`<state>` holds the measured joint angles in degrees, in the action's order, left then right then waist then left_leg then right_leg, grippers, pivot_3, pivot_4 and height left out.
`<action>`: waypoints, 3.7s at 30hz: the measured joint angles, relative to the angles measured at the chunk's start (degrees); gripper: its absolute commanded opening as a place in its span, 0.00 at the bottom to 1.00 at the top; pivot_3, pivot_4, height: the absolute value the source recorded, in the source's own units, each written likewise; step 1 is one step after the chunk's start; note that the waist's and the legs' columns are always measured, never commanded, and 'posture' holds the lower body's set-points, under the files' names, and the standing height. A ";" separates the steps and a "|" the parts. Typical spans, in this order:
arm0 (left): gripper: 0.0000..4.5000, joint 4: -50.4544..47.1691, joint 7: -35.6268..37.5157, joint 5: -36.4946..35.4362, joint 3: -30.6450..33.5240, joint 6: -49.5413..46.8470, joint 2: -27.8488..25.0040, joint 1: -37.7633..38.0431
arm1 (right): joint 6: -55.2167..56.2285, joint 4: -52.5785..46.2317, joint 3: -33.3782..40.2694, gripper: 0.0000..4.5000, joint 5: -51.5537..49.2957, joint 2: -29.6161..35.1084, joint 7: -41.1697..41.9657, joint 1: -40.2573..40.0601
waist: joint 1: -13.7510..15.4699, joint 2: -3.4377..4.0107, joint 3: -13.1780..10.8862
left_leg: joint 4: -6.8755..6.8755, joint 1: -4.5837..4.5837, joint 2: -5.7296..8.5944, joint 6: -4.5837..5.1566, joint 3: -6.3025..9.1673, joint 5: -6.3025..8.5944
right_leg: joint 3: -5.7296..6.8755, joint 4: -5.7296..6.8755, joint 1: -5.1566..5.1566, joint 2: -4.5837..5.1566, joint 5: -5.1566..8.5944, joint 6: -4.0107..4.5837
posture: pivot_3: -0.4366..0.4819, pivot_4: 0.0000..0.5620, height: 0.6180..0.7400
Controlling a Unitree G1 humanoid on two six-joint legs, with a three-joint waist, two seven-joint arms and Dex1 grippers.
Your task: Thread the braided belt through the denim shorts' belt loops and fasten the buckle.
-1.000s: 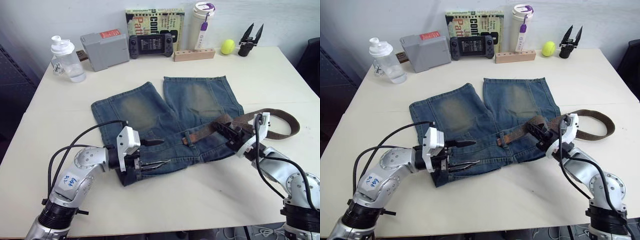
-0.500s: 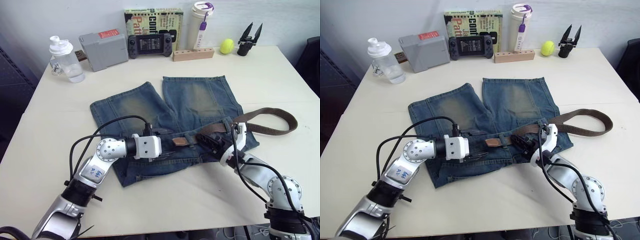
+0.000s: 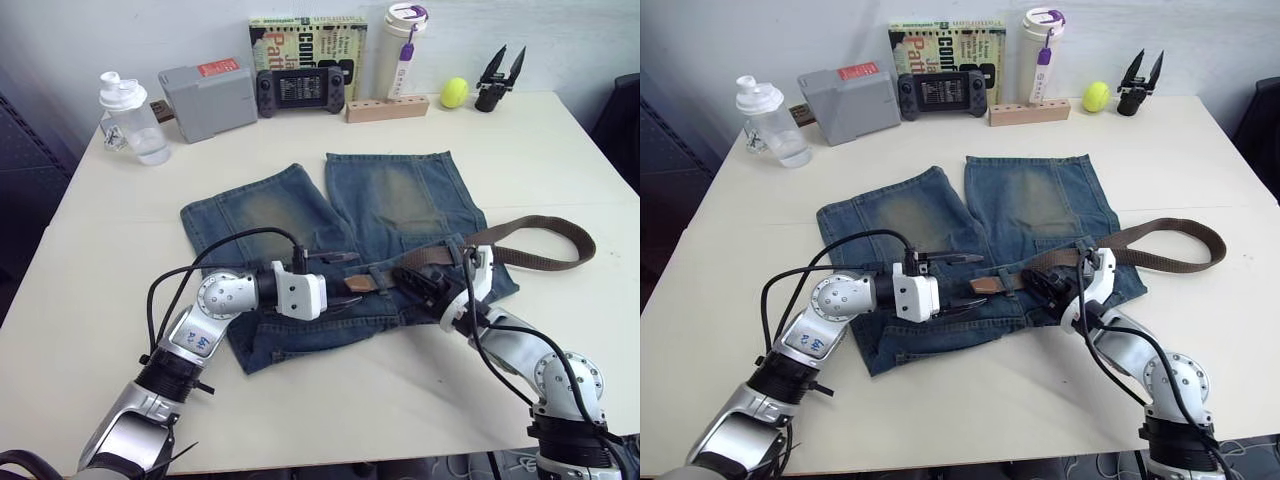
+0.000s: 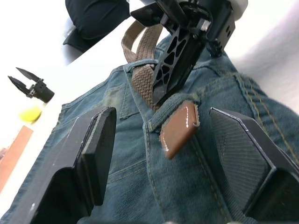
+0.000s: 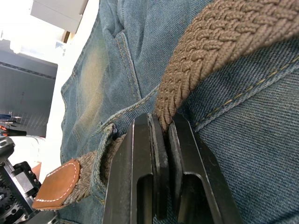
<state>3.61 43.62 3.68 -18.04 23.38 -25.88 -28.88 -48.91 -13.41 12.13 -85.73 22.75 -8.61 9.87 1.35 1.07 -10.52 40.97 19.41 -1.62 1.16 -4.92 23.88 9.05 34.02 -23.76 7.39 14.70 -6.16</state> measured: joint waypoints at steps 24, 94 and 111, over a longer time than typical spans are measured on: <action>0.00 3.80 1.53 3.79 -1.22 4.35 -0.20 -1.46 | -0.07 -1.17 0.18 0.18 -0.21 -0.34 -1.15 -0.20 | 0.00 0.00 0.00 | 0.00 0.01 -0.02 0.00 0.01 0.00 | 0.01 0.00 -0.01 0.01 0.00 0.00 | 0.48 0.27 0.88; 0.00 0.69 -4.49 9.97 -0.76 11.60 -0.95 0.22 | -5.78 -7.42 12.33 0.98 47.67 33.53 59.02 -4.15 | 1.18 -0.18 0.16 | 0.17 -0.05 -0.06 0.19 0.71 0.01 | 0.10 -0.19 0.28 0.12 -0.17 -0.19 | 0.48 0.27 0.88; 0.00 1.86 -13.49 16.88 0.25 19.74 -1.45 -1.81 | -8.51 -1.02 6.54 0.98 -24.62 -1.85 -9.05 -0.13 | 1.01 -0.10 0.17 | 0.24 0.20 0.22 0.17 0.24 0.00 | 0.18 -0.12 0.12 0.15 -0.22 -0.18 | 0.48 0.27 0.88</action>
<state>5.47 30.13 20.56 -17.80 43.12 -27.33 -30.69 -57.43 -14.43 18.68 -110.35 20.90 -17.66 9.75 2.36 0.97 -10.34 41.21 19.61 -1.40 1.33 -4.68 23.87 9.23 33.90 -23.64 7.54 14.48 -6.34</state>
